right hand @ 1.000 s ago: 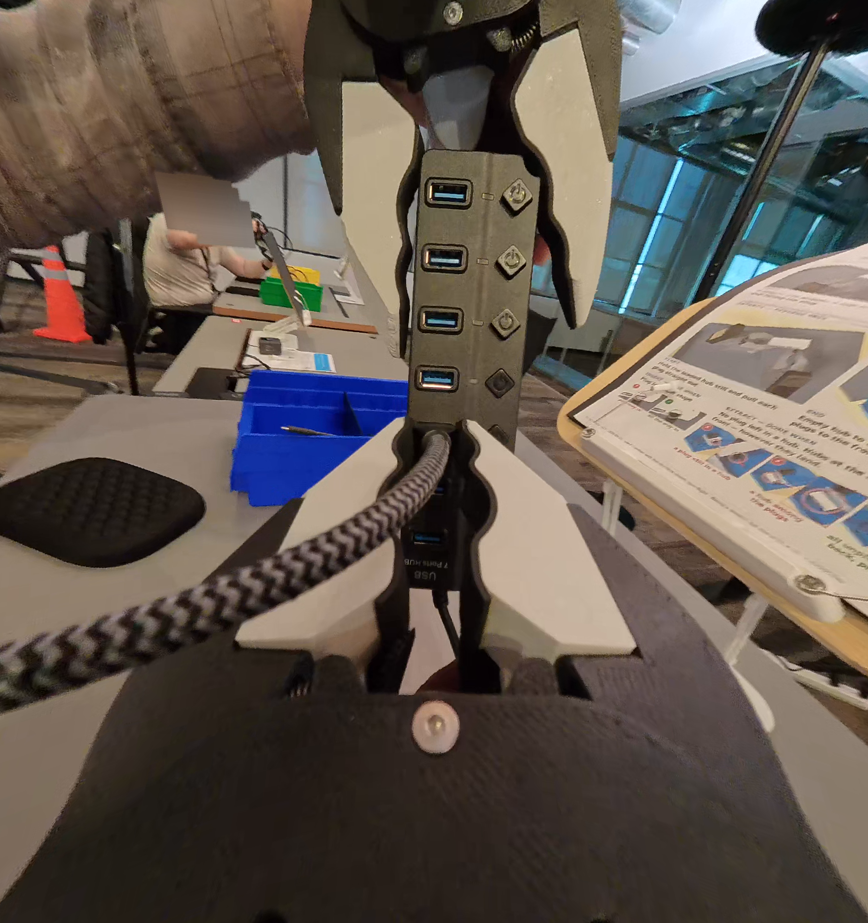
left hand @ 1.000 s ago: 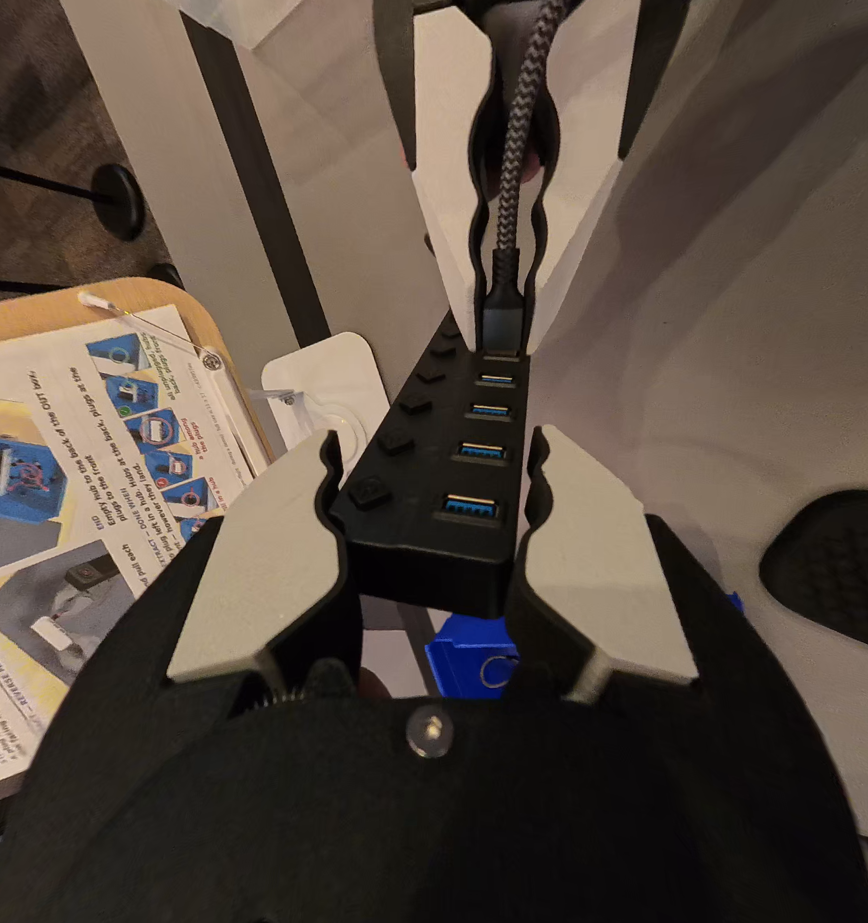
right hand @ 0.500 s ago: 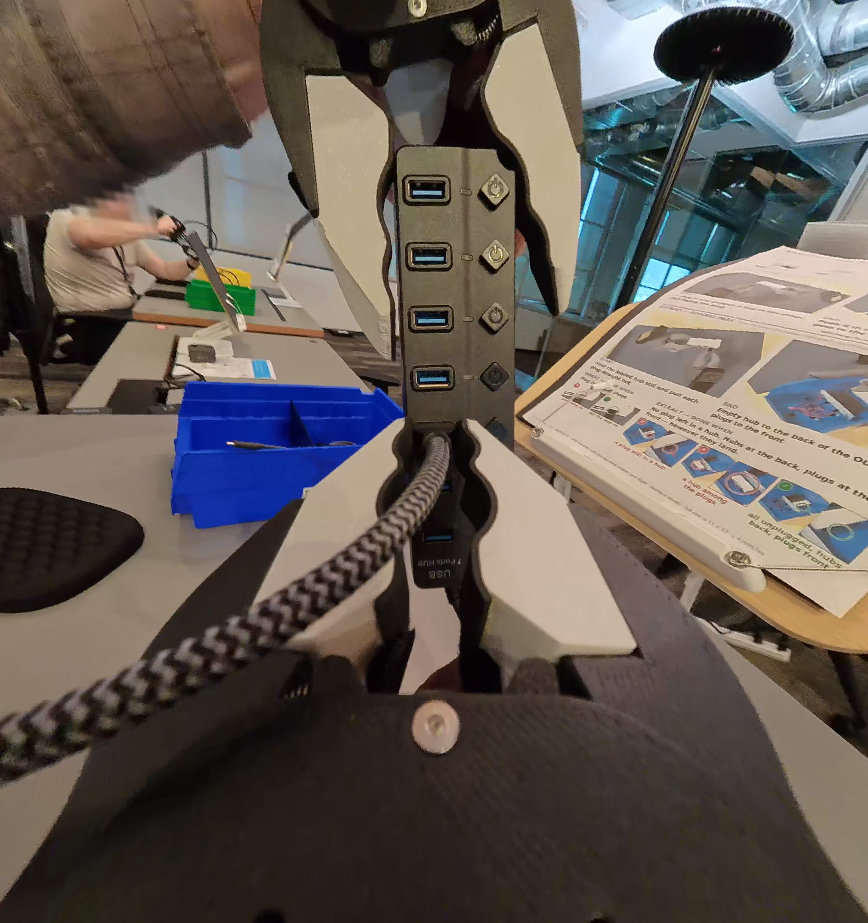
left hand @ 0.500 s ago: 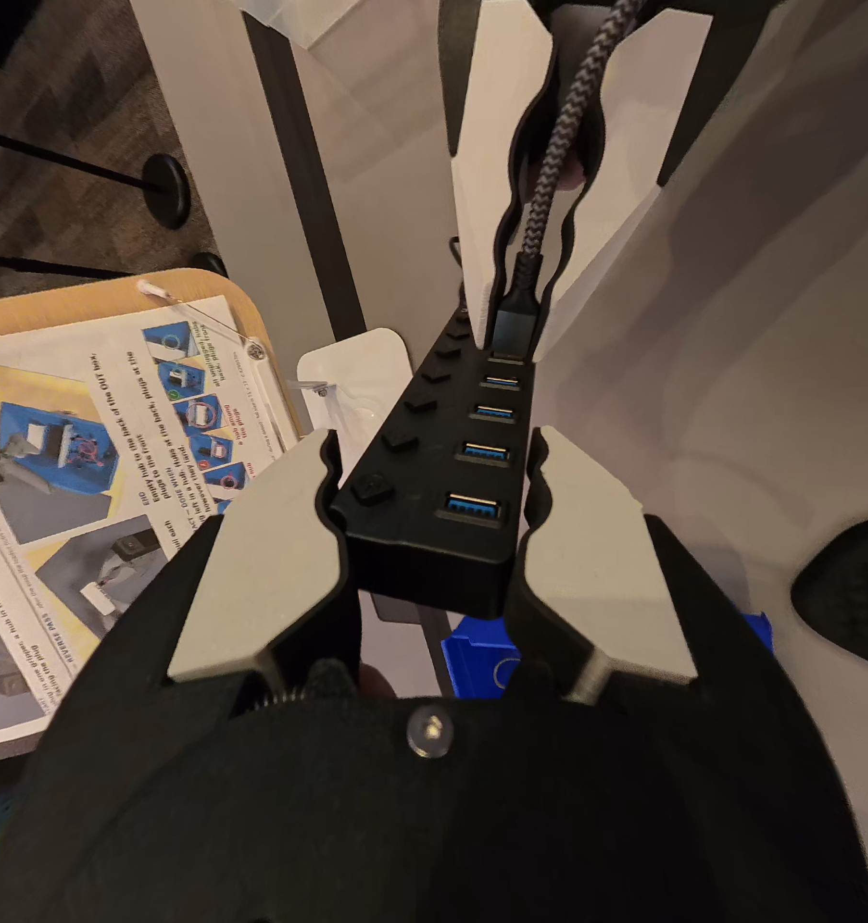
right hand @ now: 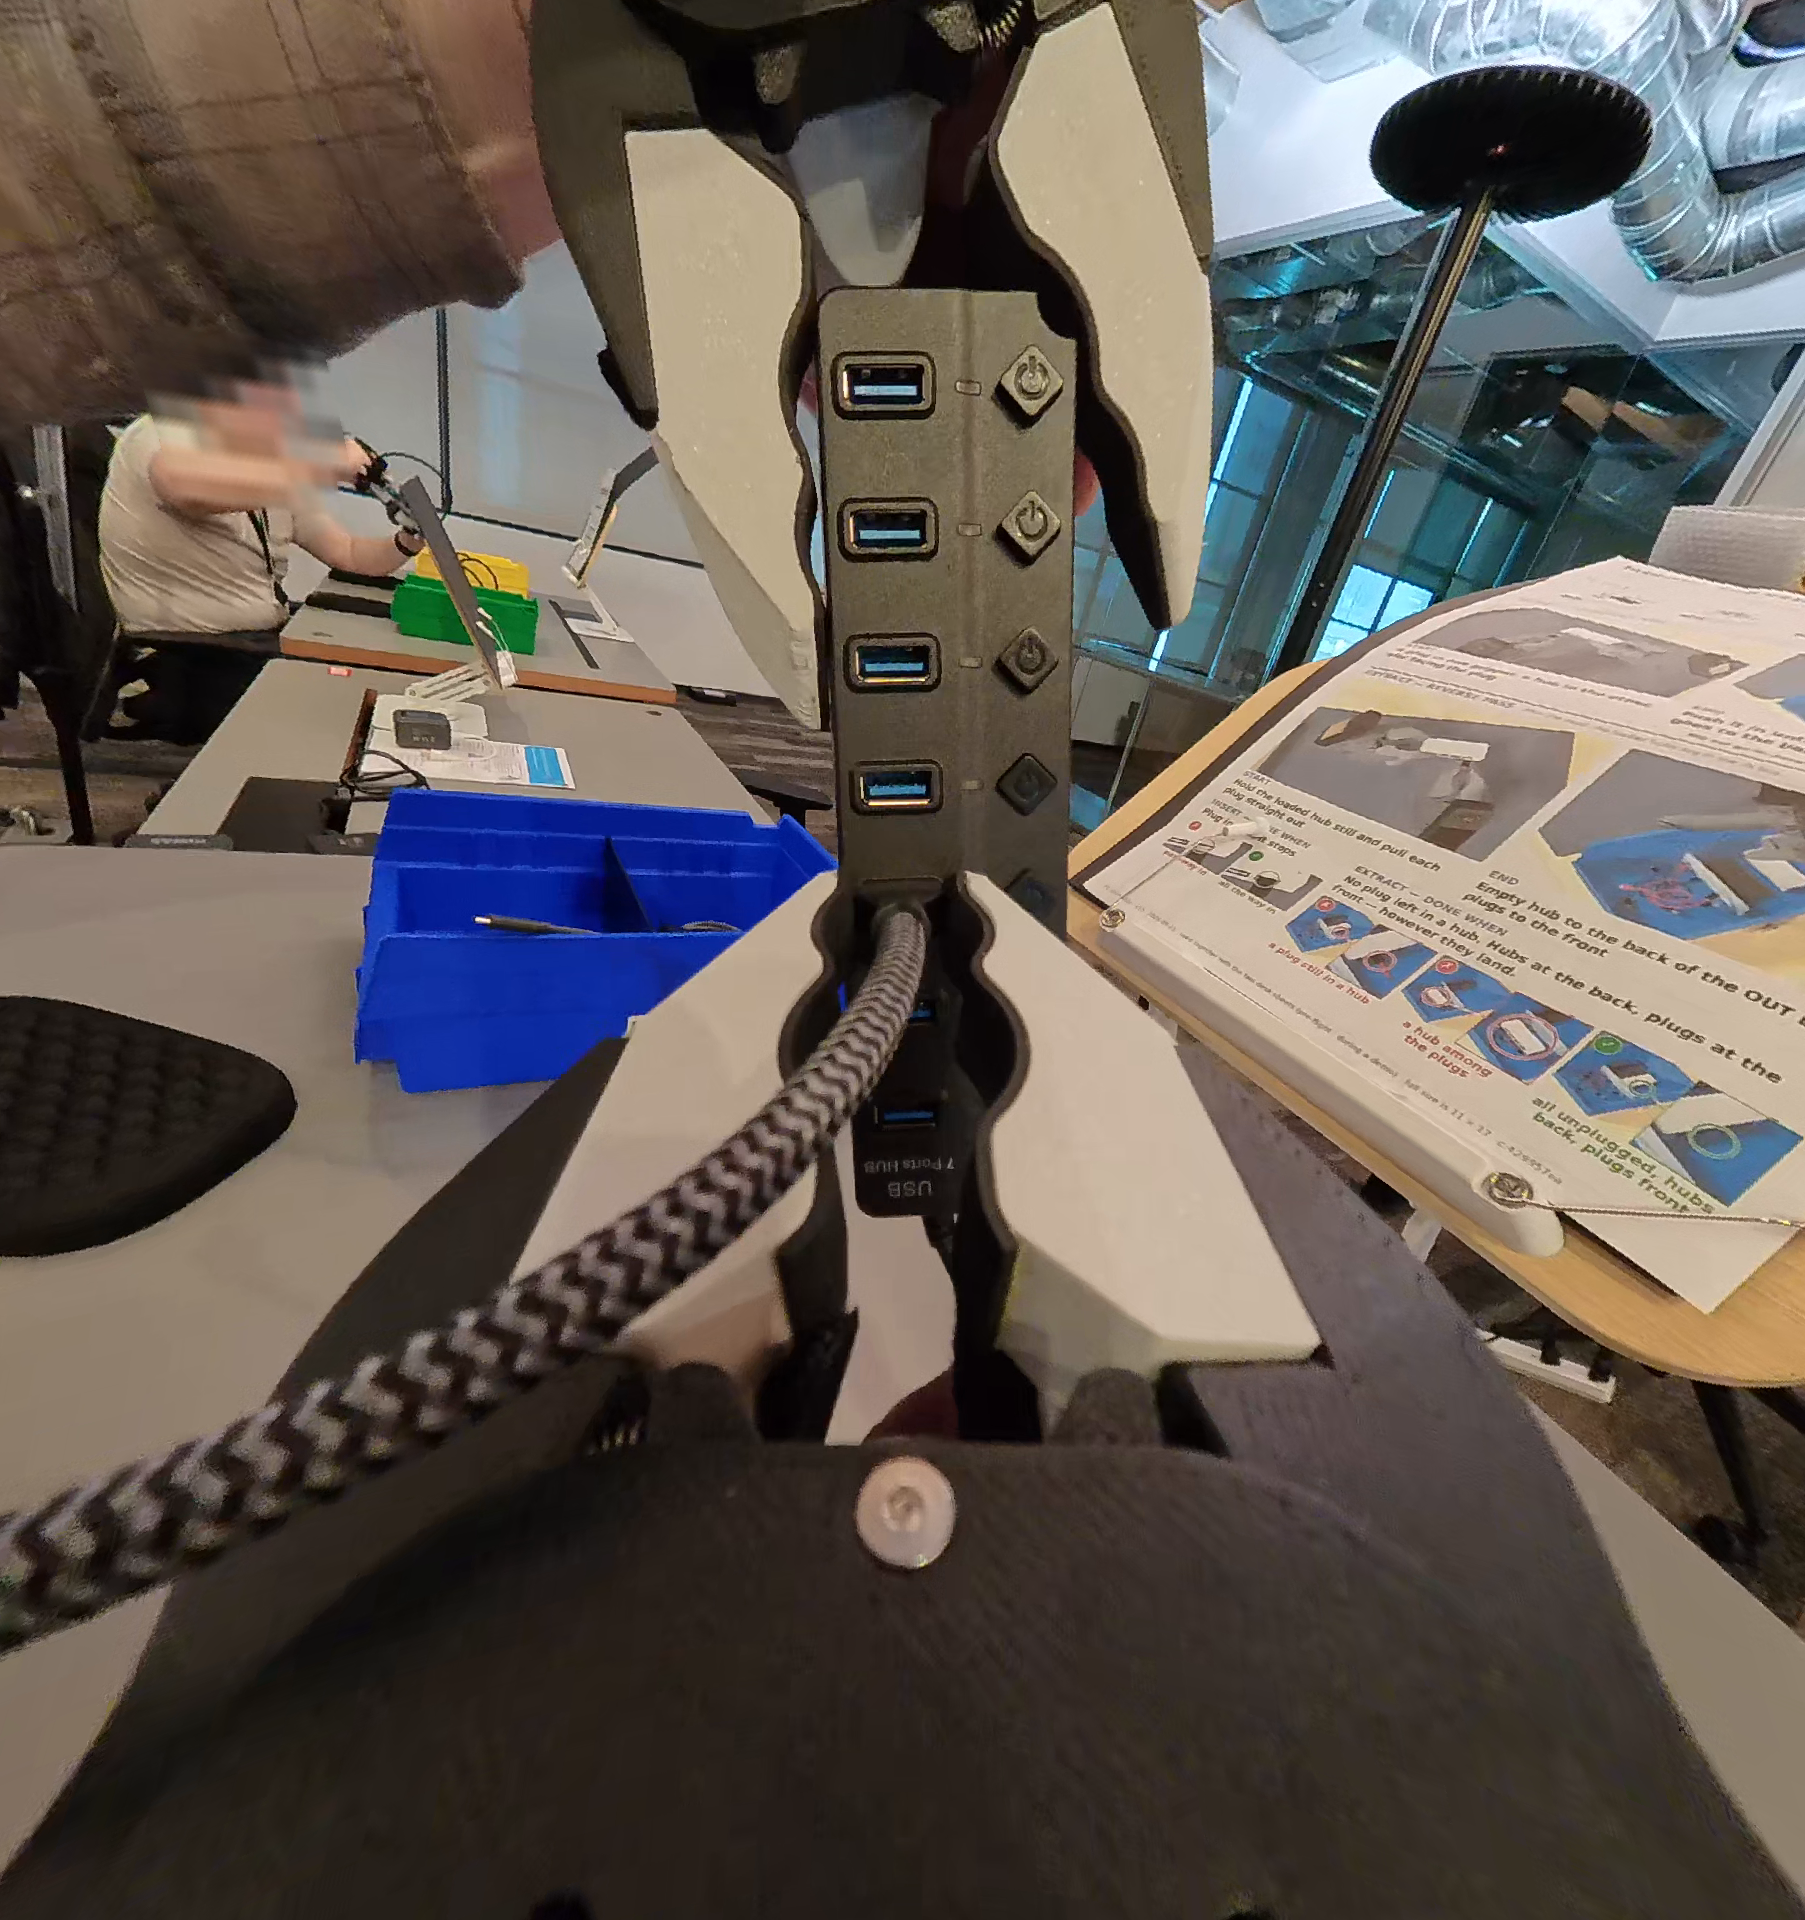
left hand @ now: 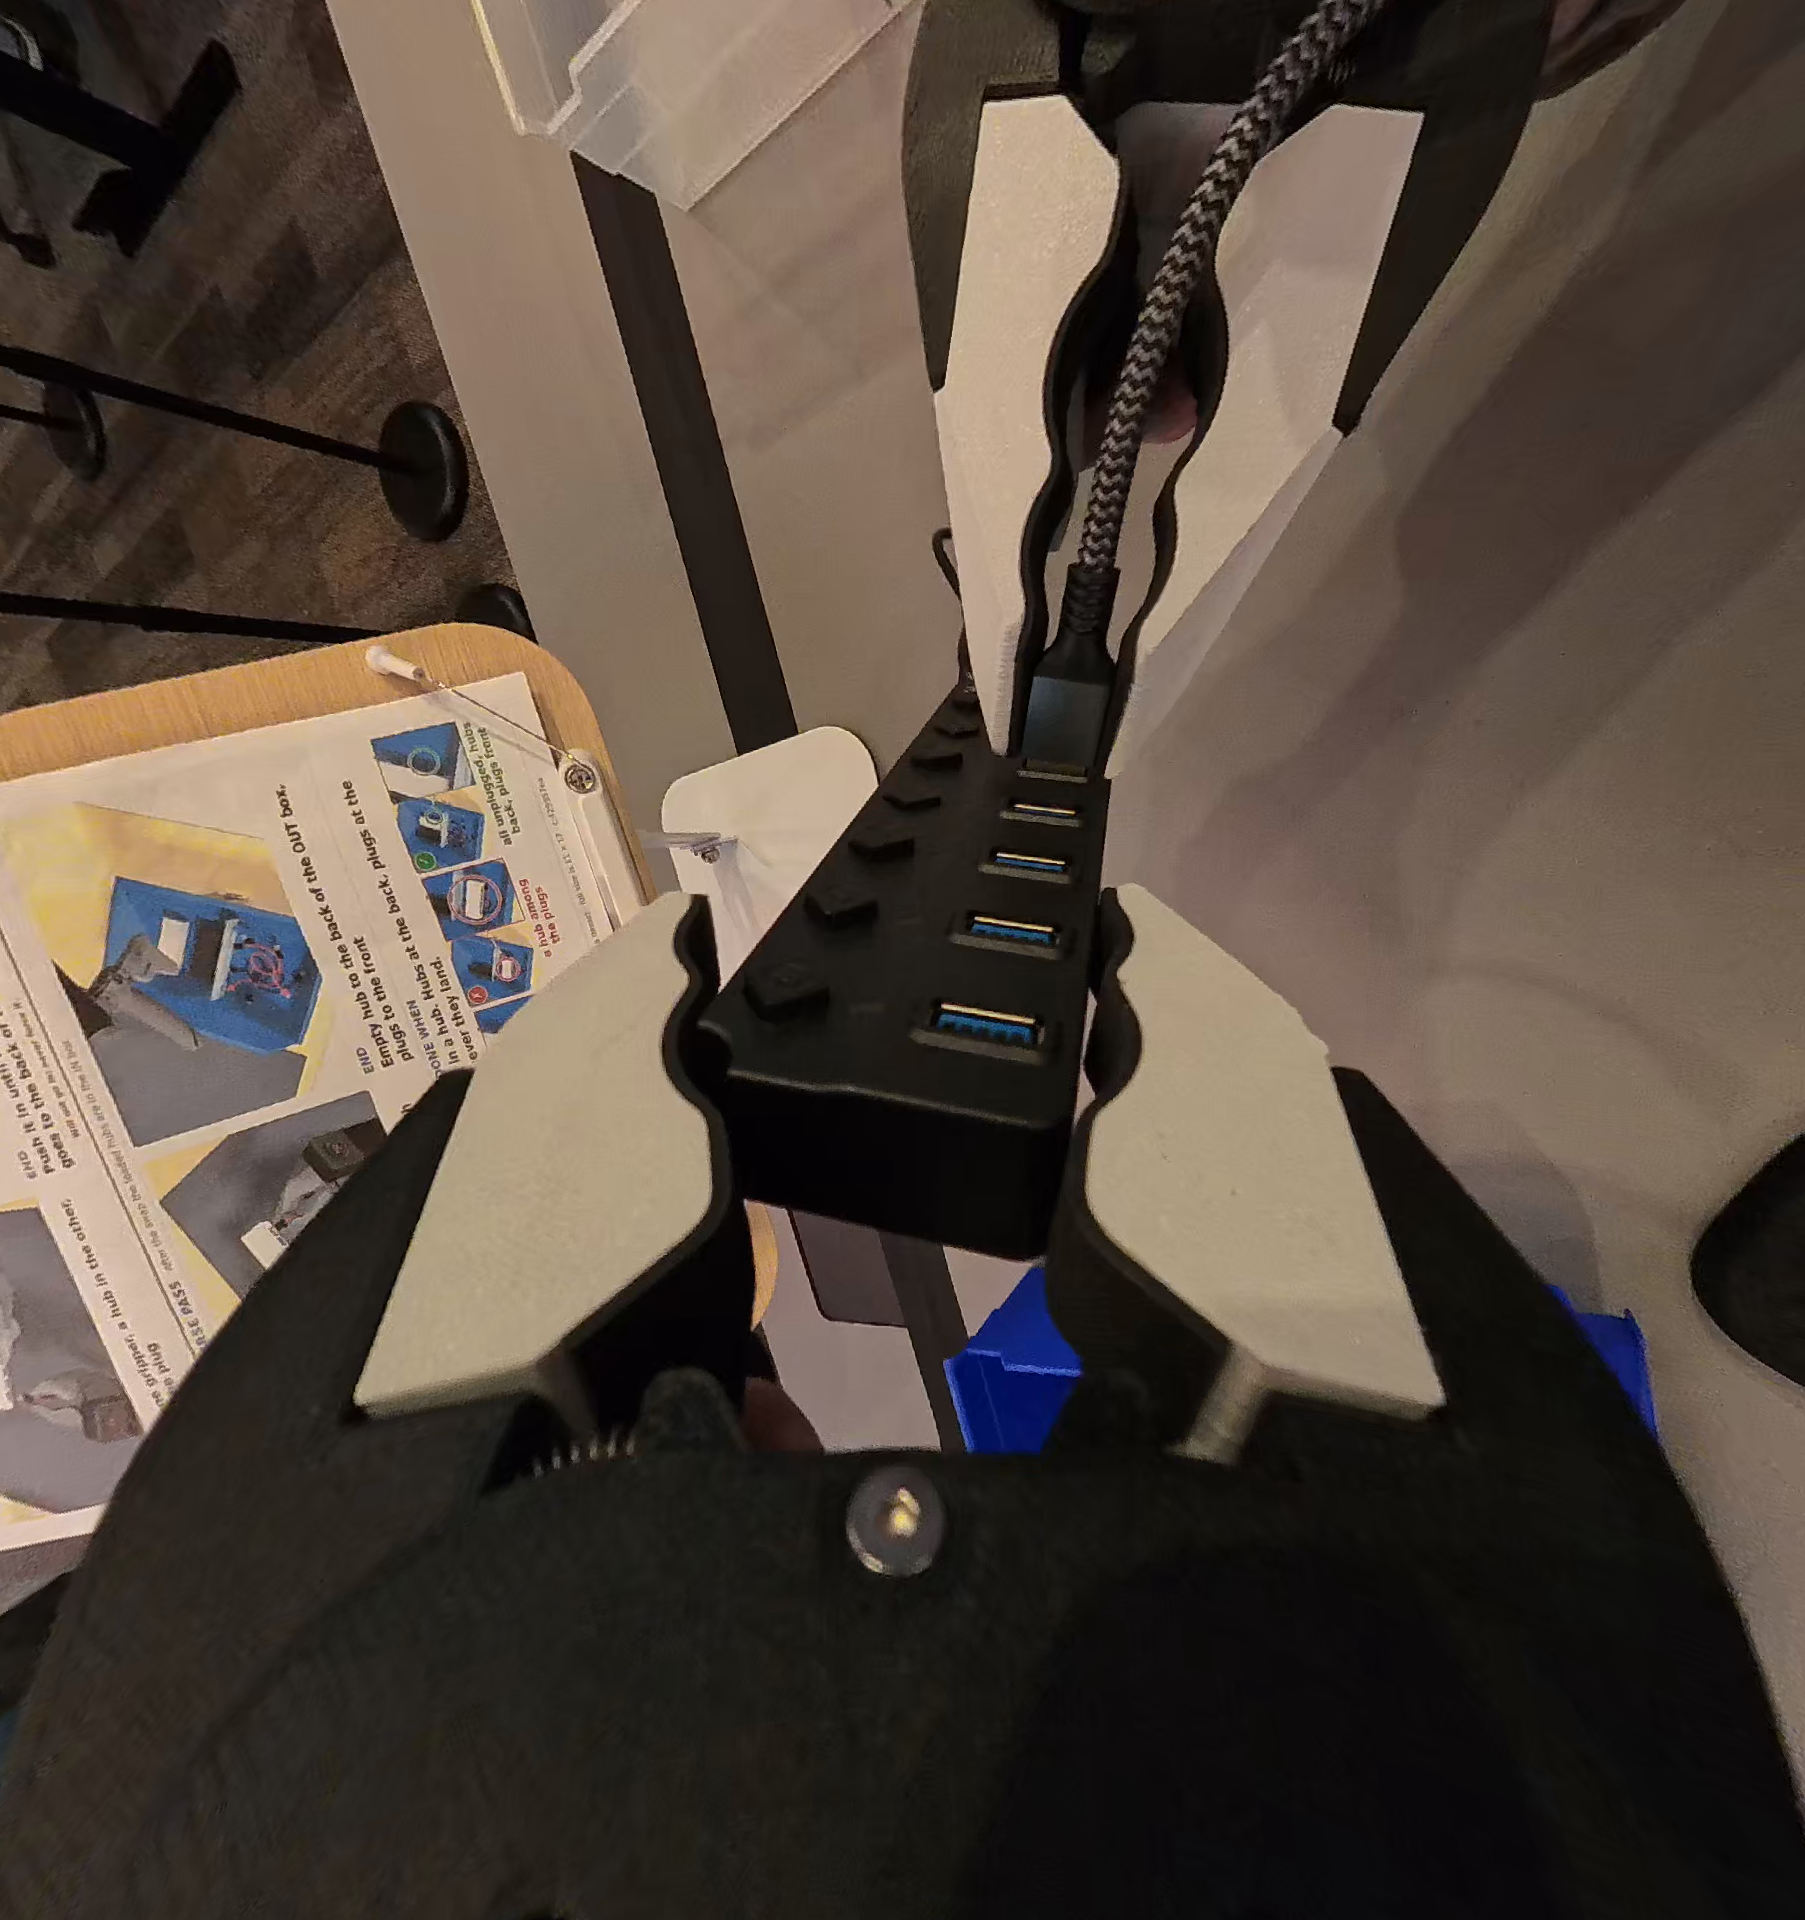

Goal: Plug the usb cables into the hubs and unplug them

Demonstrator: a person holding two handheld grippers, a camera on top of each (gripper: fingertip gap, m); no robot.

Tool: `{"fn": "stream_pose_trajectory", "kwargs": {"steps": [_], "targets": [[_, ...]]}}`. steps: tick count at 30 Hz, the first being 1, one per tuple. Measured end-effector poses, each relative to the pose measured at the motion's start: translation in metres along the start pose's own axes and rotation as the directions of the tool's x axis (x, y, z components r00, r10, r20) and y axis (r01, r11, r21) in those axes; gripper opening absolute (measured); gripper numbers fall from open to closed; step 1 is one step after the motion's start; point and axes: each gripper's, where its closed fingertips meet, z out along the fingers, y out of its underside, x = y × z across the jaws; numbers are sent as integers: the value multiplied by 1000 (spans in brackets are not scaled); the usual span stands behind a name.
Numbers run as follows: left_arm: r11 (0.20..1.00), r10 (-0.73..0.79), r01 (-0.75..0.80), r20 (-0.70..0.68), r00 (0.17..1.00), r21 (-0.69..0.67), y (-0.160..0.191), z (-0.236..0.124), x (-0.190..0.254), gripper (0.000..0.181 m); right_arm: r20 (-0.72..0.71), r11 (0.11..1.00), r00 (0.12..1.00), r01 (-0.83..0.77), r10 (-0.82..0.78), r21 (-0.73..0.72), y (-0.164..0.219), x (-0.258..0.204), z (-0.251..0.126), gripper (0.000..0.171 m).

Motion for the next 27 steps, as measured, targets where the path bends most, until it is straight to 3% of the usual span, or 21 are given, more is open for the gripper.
{"fn": "stream_pose_trajectory", "kwargs": {"steps": [11, 19, 27], "targets": [[997, 37, -38, -21, 999, -72, 1, 3, 7, 72, 22, 999, 999, 28, -28, -17, 3, -9, 4, 13], [991, 65, -60, 42, 997, -120, 5, 6, -4, 72, -73, 999, 997, 10, -13, -52, 8, 3, 7, 14], [983, 163, -160, 28, 986, -90, -13, -3, 6, 72, 107, 999, 994, 7, -11, 36, -6, -9, -9, 13]]}}
